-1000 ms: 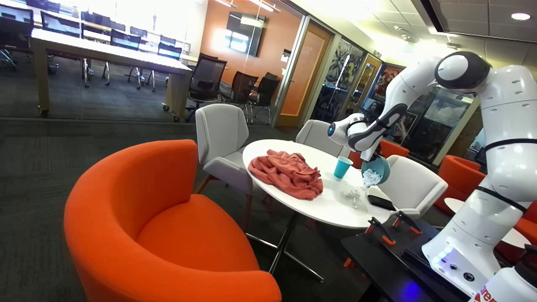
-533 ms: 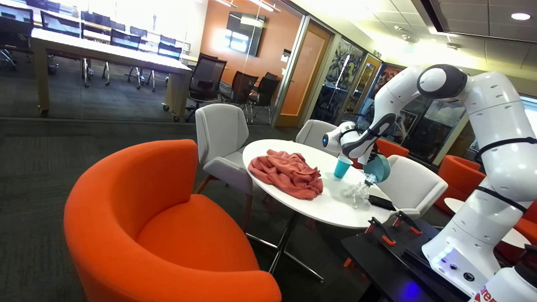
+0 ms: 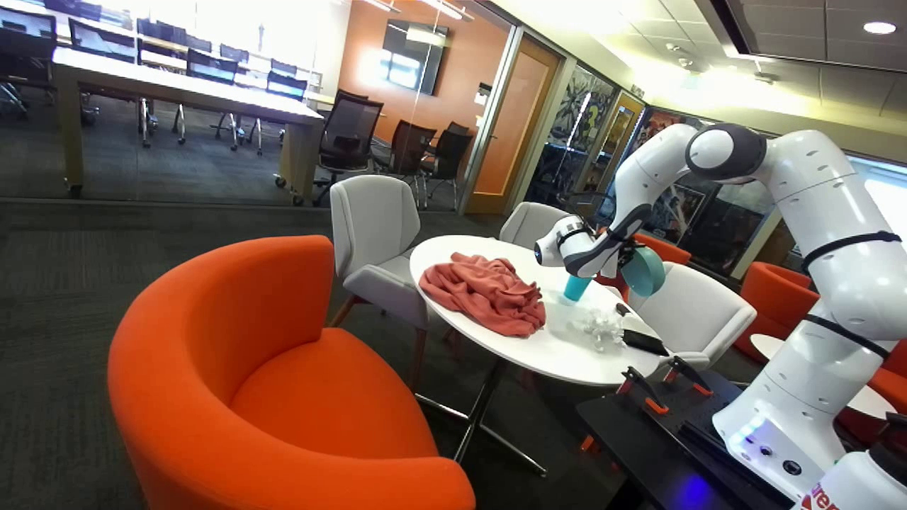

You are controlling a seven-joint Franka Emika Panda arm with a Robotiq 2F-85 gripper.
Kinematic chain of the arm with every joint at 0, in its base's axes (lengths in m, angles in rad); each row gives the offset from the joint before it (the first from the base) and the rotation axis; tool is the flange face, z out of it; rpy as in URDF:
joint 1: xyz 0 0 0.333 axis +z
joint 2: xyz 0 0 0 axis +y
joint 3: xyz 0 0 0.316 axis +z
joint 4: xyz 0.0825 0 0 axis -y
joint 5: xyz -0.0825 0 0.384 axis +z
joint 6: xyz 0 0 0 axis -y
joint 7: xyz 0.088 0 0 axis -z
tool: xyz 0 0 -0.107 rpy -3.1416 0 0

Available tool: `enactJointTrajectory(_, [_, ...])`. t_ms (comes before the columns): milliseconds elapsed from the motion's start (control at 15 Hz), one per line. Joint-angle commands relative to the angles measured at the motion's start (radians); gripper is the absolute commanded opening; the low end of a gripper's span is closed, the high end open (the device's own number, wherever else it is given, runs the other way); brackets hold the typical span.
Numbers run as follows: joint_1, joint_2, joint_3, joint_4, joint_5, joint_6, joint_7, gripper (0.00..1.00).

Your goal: Pour the contents from the blue bowl onto the table

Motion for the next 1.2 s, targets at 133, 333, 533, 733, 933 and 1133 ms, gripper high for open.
enactJointTrajectory(133, [-0.017, 0.017, 0.033, 0.023, -0.064, -0.132, -0.066, 0.02])
enactJointTrajectory(333, [-0.091, -0.057, 0.084, 0.0, -0.008, -0.019, -0.051, 0.02])
enactJointTrajectory(533, [-0.144, -0.129, 0.101, -0.028, 0.041, 0.064, -0.049, 0.02])
enactJointTrajectory(733, [-0.188, -0.202, 0.104, -0.044, 0.133, 0.14, -0.057, 0.02])
enactJointTrajectory(933, [-0.218, -0.268, 0.096, -0.057, 0.251, 0.215, -0.07, 0.02])
enactJointTrajectory(1133, [-0.237, -0.312, 0.083, -0.063, 0.391, 0.287, -0.067, 0.02])
